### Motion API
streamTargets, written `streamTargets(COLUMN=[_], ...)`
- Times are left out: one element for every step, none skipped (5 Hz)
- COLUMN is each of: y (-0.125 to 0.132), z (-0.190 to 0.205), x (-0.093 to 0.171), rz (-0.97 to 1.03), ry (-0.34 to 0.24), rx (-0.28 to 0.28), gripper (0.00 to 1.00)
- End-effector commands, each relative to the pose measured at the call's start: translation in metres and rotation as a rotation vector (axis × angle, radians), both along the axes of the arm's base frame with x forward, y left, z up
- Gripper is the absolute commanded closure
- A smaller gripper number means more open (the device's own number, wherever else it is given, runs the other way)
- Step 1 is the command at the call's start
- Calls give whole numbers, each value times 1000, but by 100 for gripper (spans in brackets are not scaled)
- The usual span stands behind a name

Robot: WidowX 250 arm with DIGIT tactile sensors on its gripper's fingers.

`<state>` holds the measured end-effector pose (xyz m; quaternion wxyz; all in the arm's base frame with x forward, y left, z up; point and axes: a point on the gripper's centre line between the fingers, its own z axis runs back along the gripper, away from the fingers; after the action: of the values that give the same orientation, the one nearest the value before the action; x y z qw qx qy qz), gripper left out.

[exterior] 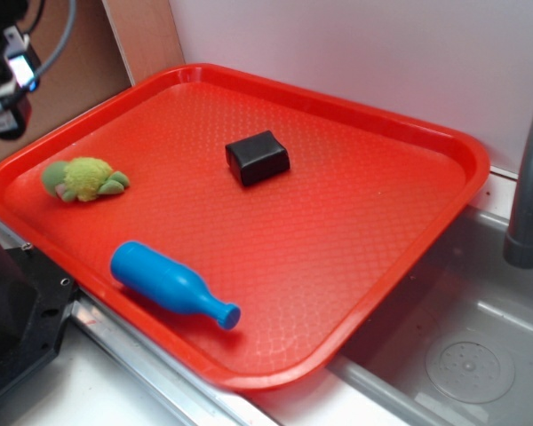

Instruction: Grab the green animal.

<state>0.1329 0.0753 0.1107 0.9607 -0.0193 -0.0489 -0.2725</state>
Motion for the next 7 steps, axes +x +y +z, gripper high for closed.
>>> streamTargets(y=[17, 22, 24, 19, 18, 17, 10], z=[-38, -58, -74, -83, -83, -84, -80], x=[19, 22, 22, 22, 21, 22, 22], rz=[-126, -152, -159, -177, -175, -169, -90], ry=[-12, 13, 49, 71, 76, 79, 111], rx=[43, 56, 68, 84, 87, 96, 224], gripper=[0, 0, 0, 0, 100, 100, 100])
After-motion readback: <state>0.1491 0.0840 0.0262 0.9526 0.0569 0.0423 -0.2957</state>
